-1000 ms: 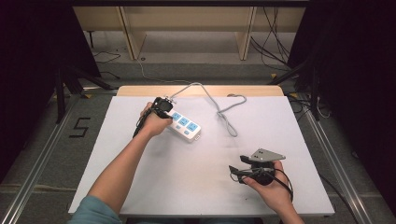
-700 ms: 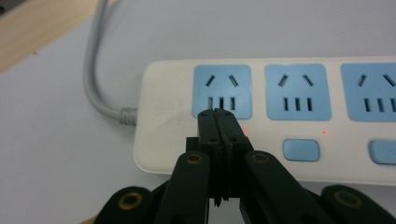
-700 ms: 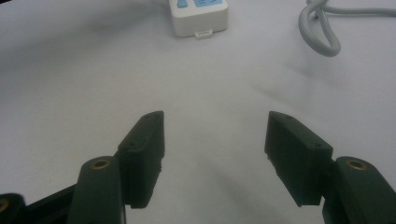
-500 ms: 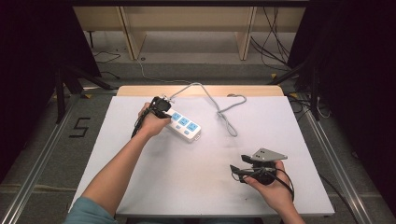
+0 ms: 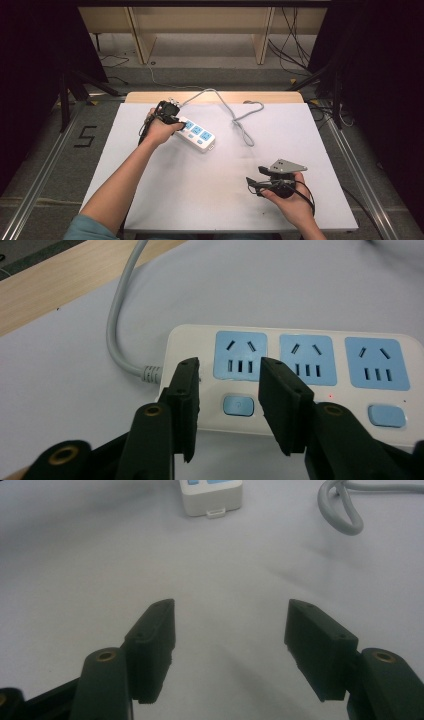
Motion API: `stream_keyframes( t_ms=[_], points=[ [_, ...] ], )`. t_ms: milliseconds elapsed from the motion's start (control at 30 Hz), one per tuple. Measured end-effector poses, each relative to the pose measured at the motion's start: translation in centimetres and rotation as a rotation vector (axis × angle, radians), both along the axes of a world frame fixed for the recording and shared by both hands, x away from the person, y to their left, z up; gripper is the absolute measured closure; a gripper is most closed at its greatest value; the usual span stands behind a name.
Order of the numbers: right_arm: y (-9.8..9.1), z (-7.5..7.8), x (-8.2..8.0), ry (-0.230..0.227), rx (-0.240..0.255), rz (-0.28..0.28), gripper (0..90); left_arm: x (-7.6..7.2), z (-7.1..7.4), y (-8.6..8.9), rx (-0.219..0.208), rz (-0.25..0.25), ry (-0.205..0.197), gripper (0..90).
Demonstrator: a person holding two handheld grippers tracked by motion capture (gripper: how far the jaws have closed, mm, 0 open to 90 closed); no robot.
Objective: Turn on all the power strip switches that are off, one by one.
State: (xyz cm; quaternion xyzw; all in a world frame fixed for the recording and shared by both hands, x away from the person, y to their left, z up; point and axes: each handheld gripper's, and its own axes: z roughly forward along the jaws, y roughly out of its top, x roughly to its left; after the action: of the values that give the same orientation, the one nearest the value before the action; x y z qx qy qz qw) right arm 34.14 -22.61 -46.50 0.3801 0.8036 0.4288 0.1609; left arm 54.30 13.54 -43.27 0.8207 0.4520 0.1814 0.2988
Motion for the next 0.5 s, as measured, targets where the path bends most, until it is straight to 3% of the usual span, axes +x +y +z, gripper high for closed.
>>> stream_keyframes(
  t_ms=[33,233,333,500],
  points=[
    [0.0,0.0,0.0,0.0,0.0,-0.001,38.0,-0.03,0.07,0.06,-0.004,0.01,0.001,52.1],
    [0.03,-0.06,0.0,0.002,-0.003,0.002,38.1,-0.28,0.55,0.05,-0.057,0.076,0.025,43.1],
    [0.06,-0.13,0.02,0.003,-0.005,0.002,38.1,-0.47,0.77,-0.15,-0.094,0.084,0.036,38.2],
    [0.06,-0.14,0.04,0.004,-0.005,0.002,38.0,-0.92,1.06,-0.59,-0.067,0.049,0.005,33.5]
  ],
)
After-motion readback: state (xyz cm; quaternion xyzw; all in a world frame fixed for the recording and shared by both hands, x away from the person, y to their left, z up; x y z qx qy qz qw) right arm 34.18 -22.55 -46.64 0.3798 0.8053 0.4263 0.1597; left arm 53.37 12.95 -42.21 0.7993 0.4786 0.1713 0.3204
